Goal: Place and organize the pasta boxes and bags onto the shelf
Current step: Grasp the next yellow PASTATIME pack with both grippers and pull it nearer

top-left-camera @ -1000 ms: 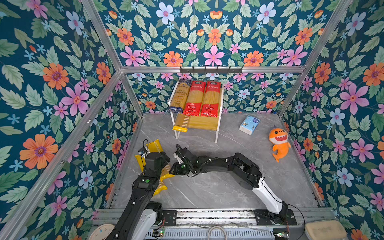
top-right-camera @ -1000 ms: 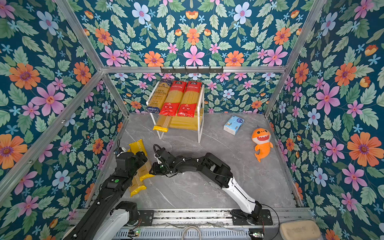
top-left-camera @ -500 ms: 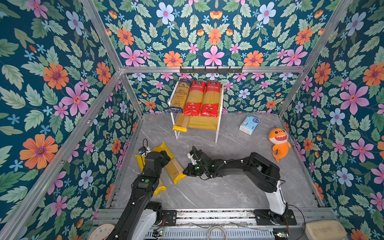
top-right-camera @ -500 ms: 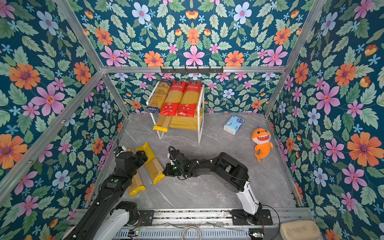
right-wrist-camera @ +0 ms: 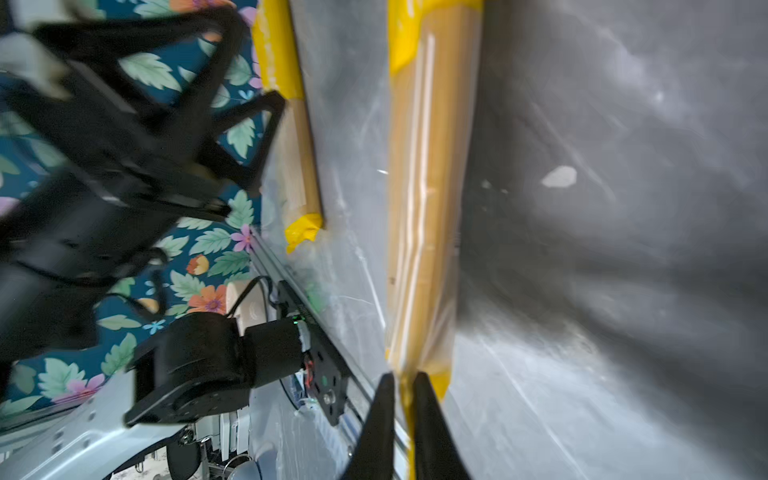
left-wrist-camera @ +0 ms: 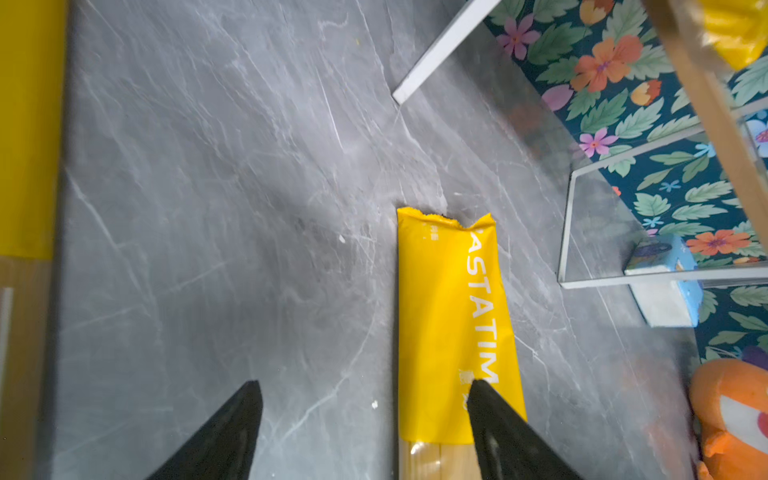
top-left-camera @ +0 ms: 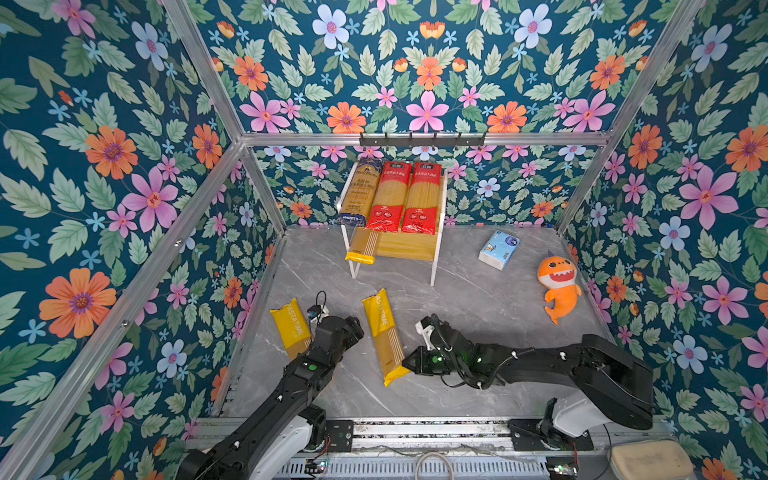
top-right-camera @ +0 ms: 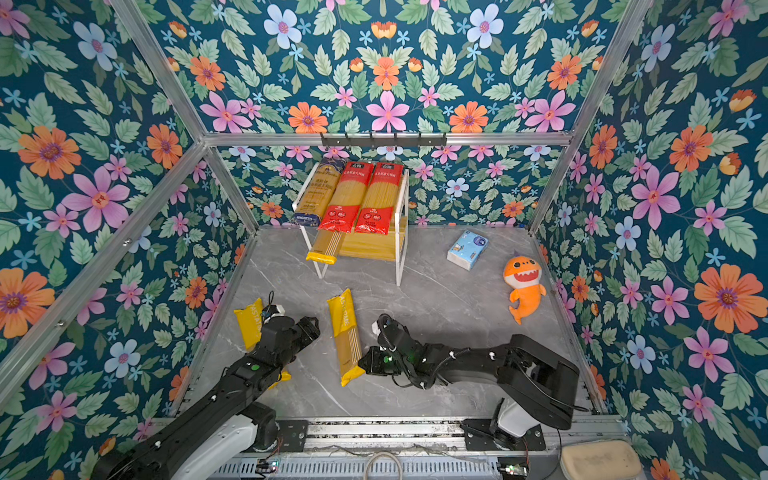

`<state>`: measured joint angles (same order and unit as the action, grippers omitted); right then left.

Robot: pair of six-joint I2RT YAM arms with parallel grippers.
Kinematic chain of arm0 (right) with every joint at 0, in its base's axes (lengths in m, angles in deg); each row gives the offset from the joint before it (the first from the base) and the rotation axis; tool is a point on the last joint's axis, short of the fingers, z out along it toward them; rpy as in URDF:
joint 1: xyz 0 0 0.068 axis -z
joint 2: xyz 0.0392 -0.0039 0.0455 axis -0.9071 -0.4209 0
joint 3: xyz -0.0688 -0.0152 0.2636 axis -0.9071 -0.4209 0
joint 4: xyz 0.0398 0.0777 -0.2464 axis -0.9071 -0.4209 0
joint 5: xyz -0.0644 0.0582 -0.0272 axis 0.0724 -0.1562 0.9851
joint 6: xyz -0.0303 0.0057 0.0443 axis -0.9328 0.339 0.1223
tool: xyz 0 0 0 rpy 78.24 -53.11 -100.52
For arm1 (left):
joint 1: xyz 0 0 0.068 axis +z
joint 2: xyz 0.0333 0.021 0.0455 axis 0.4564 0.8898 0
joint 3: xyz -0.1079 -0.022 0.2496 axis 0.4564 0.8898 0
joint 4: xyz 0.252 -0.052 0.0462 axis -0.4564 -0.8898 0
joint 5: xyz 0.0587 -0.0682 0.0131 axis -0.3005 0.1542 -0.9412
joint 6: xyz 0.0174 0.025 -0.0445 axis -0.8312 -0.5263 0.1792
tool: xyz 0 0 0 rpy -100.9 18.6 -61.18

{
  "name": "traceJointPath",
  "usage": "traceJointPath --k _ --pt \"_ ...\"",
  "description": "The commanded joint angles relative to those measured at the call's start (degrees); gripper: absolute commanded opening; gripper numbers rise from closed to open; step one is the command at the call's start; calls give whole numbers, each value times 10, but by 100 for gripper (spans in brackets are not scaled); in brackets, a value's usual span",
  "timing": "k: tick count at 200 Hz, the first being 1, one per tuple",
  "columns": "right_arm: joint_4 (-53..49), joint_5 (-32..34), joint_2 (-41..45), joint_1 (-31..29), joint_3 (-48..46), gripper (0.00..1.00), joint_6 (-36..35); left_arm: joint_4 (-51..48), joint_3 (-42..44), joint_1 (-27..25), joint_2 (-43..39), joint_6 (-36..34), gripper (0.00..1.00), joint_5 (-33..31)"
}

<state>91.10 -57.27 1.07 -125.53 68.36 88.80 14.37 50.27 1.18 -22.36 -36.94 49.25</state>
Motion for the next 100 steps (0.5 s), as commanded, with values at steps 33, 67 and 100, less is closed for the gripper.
traceJointPath --k 33,67,100 --pt "-130 48 20 42 46 41 -60 97 10 -69 66 27 80 -32" --pt "-134 32 -12 94 70 51 -102 135 26 -99 87 44 78 -40" --pt "-106 -19 -87 131 123 51 -140 158 47 -113 97 59 74 -54"
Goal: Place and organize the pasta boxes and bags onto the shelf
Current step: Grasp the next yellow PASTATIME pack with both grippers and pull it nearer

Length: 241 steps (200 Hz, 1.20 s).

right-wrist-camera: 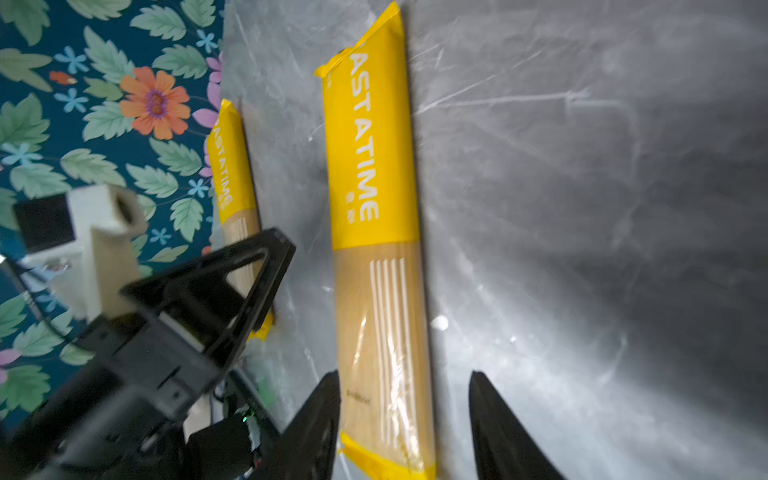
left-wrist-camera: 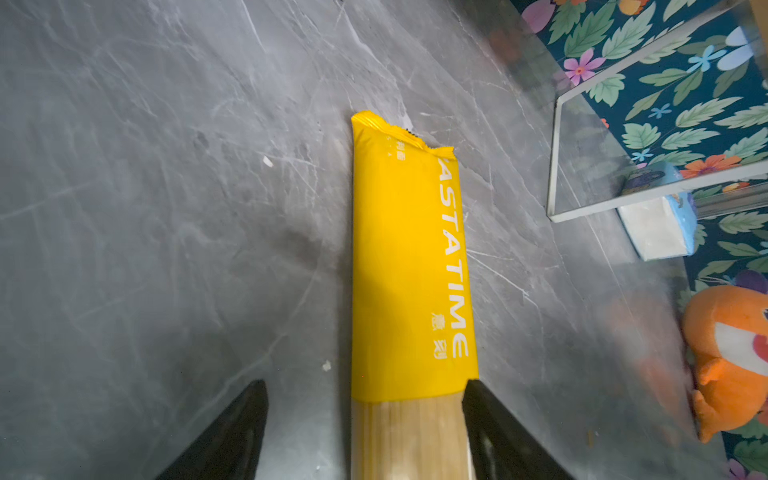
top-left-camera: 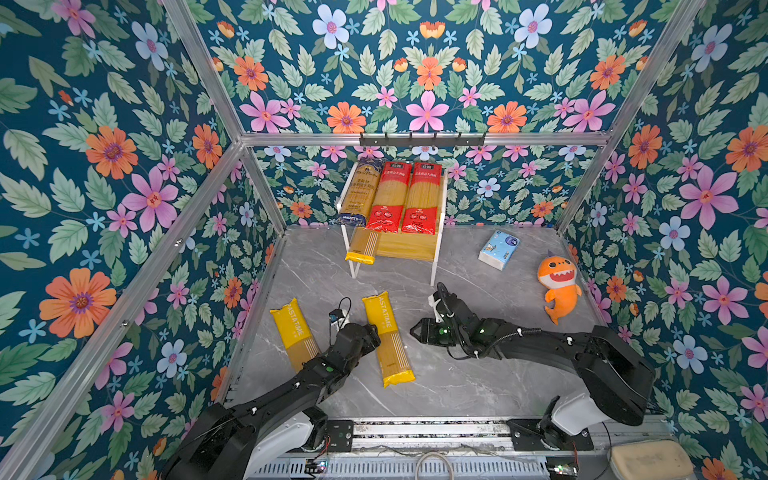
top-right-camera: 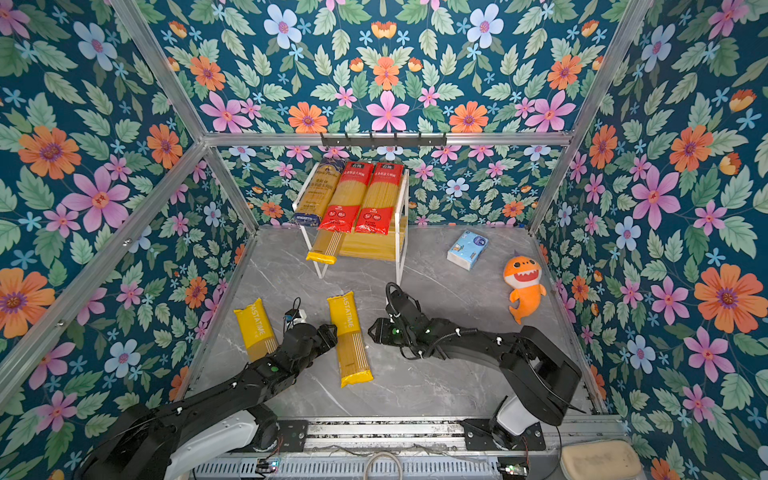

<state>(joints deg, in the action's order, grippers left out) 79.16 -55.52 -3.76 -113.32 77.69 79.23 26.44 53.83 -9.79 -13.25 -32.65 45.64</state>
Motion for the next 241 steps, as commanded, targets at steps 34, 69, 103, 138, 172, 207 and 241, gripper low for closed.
traceJointPath --k 34,69,103,138,172,207,241 --pt "60 -75 -138 11 85 50 -39 66 14 -3 40 15 68 -12" --pt "109 -106 -202 11 116 49 -11 92 10 -3 70 8 61 -3" --pt "122 -140 -253 10 146 46 -2 150 19 1 116 6 49 19" --pt "176 -170 -267 10 134 30 19 216 20 3 155 11 34 57" --pt "266 -178 -240 11 89 14 55 208 13 3 124 6 30 88" --pt "355 -167 -216 19 29 5 115 108 4 6 29 -8 35 72" --pt "440 -151 -176 27 -23 2 151 34 -14 15 -37 -18 43 75"
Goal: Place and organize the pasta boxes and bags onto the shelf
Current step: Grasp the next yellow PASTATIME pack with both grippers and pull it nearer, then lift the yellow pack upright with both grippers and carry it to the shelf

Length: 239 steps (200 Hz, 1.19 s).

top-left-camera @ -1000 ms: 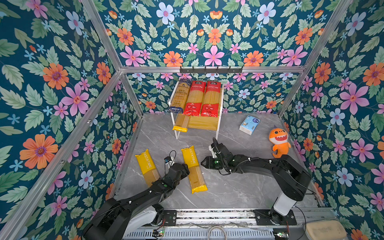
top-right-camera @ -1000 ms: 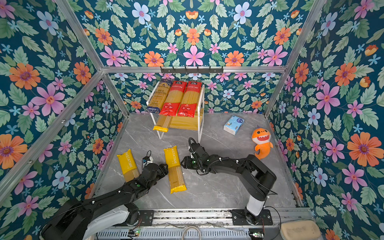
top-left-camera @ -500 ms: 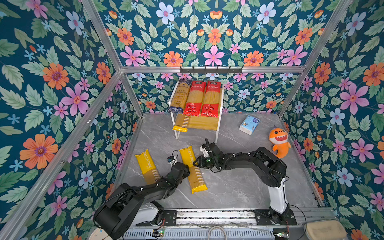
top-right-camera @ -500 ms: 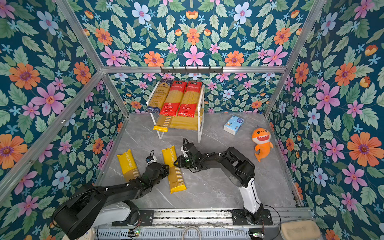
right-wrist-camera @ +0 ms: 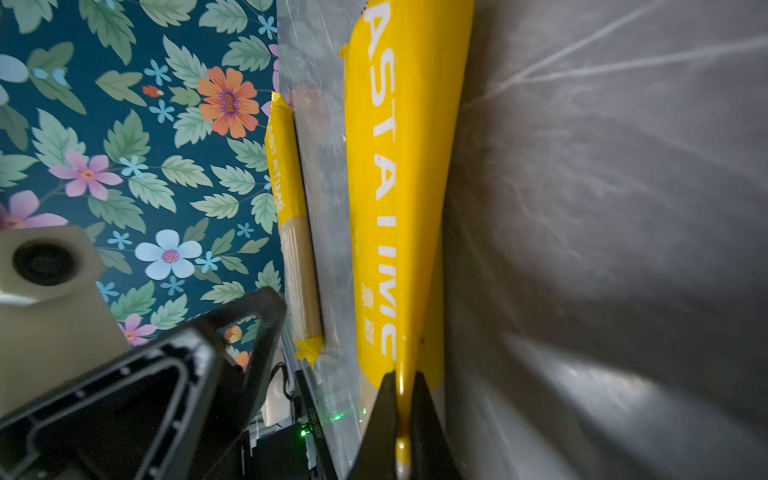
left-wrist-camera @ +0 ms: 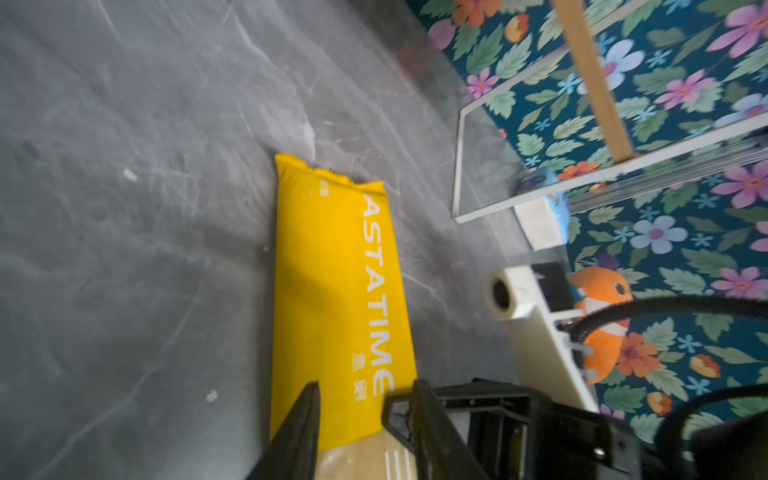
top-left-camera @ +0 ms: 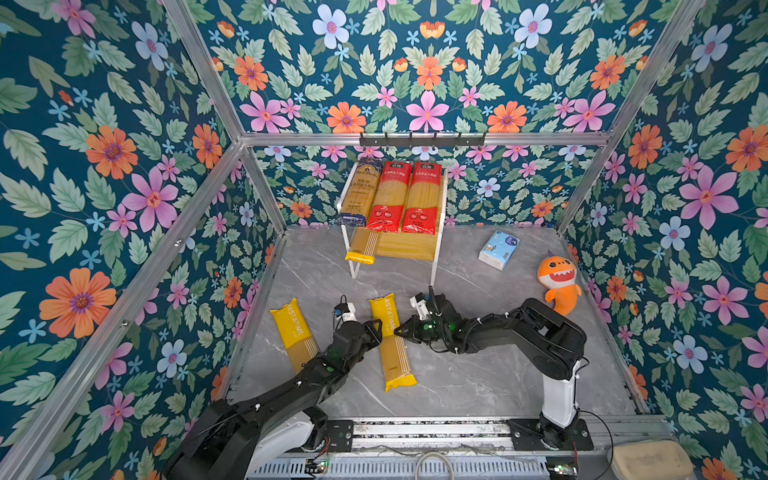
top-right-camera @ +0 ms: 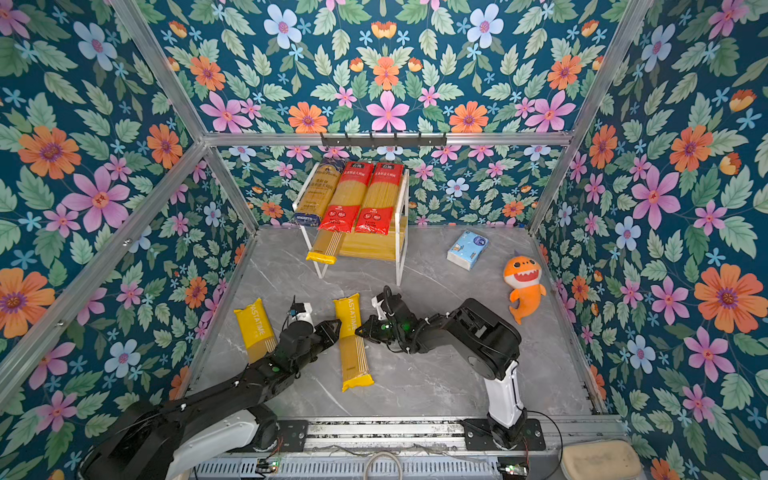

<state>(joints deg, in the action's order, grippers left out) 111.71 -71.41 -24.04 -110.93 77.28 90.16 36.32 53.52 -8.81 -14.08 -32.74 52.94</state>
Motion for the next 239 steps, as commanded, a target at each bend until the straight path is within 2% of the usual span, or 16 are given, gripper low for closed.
traceJointPath --k 1,60,92,129,165,184,209,239 --pt "115 9 29 3 -20 1 42 -66 -12 5 -31 -18 43 2" --pt "115 24 112 5 -34 0 28 -184 -49 31 -136 -14 60 -11" --pt "102 21 152 12 -19 0 25 -181 -29 46 -221 14 69 -19" --pt "100 57 200 14 1 0 14 -162 -12 48 -278 33 83 -19" --pt "123 98 202 26 36 0 10 -95 35 48 -353 92 92 -16" --pt "161 139 186 29 52 0 7 -25 72 48 -370 132 96 -12" --pt "223 179 144 30 74 0 15 88 107 45 -335 177 99 11" --pt "274 214 103 31 100 0 23 190 108 32 -270 186 99 14"
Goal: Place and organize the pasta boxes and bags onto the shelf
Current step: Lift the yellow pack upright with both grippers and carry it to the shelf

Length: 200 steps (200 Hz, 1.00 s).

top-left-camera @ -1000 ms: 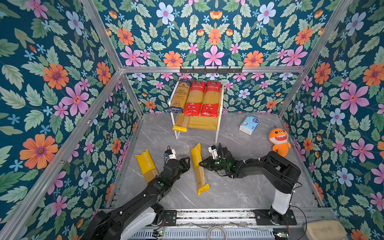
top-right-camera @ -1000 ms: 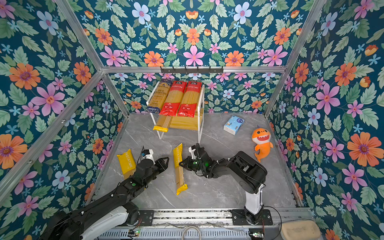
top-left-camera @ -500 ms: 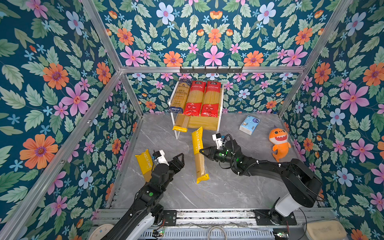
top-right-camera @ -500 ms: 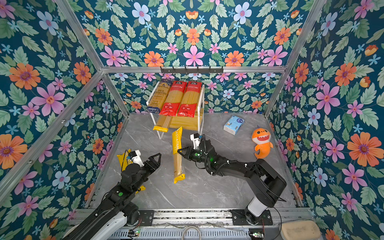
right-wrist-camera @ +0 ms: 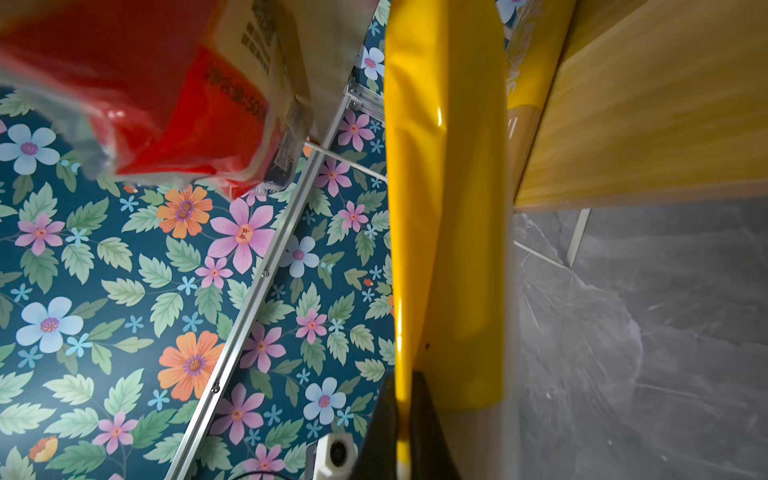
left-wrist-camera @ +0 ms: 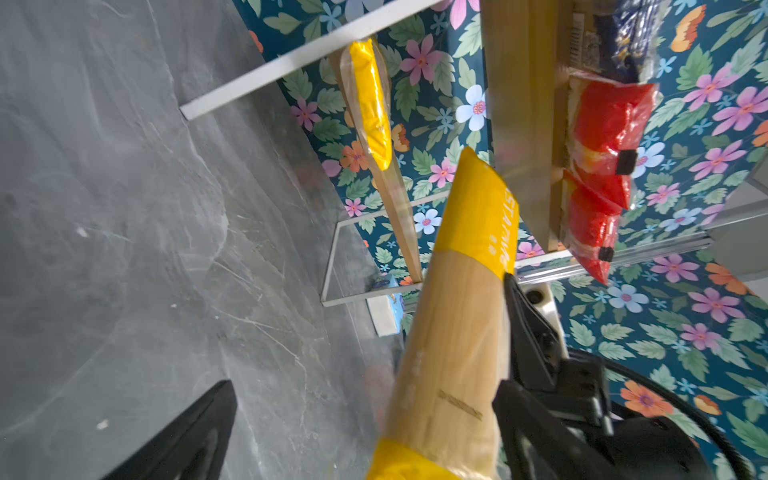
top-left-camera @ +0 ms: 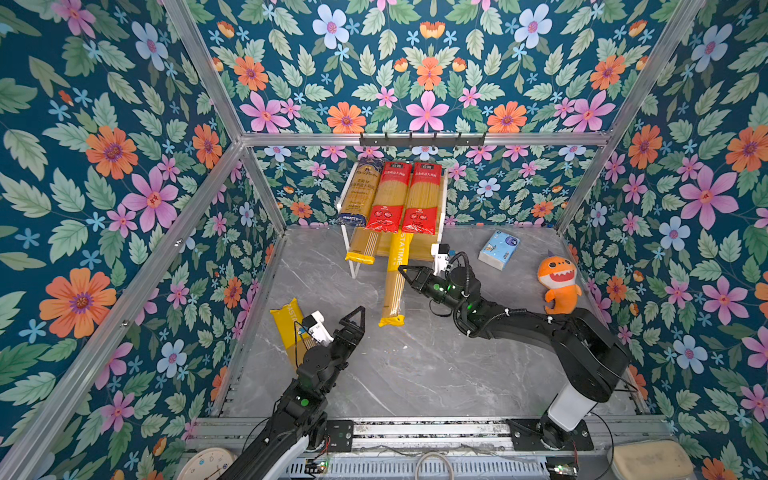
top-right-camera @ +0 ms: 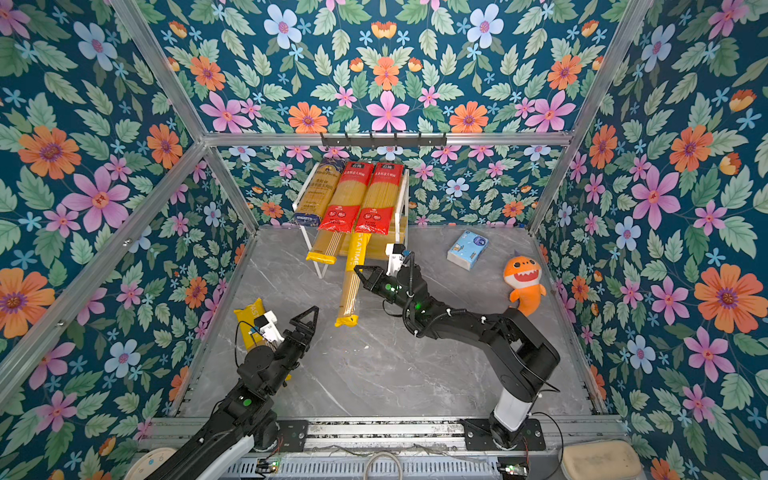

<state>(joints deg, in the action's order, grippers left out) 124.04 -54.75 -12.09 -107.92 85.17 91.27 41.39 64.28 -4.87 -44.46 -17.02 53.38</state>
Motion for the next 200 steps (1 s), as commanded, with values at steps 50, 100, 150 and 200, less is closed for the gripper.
traceJointPath --k 50,100,150,200 --pt "179 72 -57 3 61 0 17 285 -11 -36 186 41 99 3" --pt "213 78 -98 4 87 0 57 408 -47 -46 325 57 98 -16" --pt "237 75 -114 5 82 0 90 456 -76 -51 404 95 90 -58" --pt "266 78 -137 8 89 0 128 471 -96 -63 452 120 93 -73"
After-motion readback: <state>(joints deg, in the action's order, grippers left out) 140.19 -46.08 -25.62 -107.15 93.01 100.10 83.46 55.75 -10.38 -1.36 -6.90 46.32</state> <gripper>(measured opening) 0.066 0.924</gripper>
